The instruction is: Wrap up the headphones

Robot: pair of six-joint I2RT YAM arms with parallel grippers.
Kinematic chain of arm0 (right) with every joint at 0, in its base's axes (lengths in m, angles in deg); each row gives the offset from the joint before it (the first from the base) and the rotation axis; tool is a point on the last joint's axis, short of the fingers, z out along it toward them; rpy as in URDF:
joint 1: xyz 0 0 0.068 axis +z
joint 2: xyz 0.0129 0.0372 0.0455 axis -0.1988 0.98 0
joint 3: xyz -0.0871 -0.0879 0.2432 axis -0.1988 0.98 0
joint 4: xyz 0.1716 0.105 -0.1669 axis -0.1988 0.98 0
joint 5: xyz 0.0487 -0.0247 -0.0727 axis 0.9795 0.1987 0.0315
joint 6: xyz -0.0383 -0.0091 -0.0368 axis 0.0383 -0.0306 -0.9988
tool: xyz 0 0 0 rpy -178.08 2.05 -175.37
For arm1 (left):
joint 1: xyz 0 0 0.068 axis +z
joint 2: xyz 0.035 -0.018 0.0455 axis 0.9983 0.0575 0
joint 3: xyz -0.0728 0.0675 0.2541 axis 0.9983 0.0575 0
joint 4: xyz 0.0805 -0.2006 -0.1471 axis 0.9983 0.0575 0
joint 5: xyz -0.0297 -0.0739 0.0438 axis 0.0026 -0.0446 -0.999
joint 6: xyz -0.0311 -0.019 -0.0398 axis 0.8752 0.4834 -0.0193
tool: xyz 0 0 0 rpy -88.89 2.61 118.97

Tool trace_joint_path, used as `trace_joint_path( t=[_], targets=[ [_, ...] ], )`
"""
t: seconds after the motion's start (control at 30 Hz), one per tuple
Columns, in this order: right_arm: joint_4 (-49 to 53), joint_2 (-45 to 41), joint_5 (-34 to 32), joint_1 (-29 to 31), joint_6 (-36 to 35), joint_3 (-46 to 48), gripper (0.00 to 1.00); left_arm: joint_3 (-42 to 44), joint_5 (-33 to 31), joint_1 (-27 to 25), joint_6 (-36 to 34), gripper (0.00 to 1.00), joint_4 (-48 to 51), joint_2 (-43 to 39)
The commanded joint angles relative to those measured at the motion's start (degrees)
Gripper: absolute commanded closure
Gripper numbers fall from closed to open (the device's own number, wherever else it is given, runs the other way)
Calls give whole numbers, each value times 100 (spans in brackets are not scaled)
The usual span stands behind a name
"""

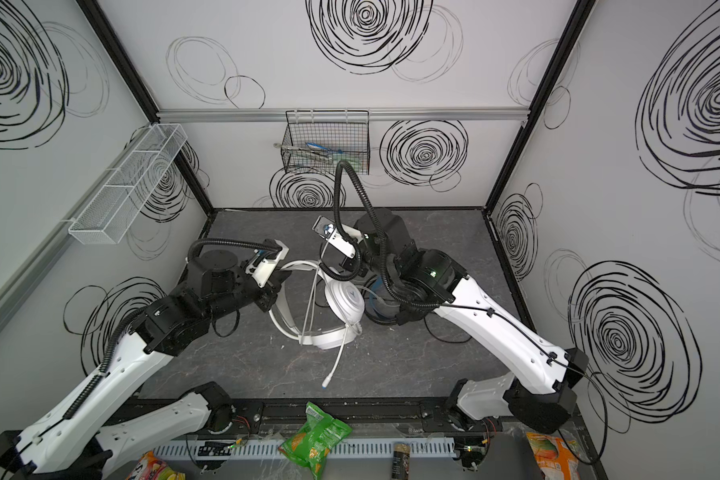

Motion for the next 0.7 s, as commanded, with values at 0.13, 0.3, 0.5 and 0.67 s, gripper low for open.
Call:
trace_joint_path(
  t=[0.13, 0.3, 0.5, 0.67],
  targets=[
    [-719, -162, 347, -274, 424, 364, 93, -489, 538, -236, 364, 100, -266, -127],
    [-1059, -404, 624, -409, 677, 828, 88, -665, 451, -248, 562, 100, -297, -217],
    [-2011, -883, 1494, -567, 1171, 1696, 81, -1227, 590, -274, 781, 100, -403, -107],
    [-3034, -1089, 2160, -746, 1787, 2329, 74, -1826, 520, -349, 915, 100, -310, 93]
  ],
)
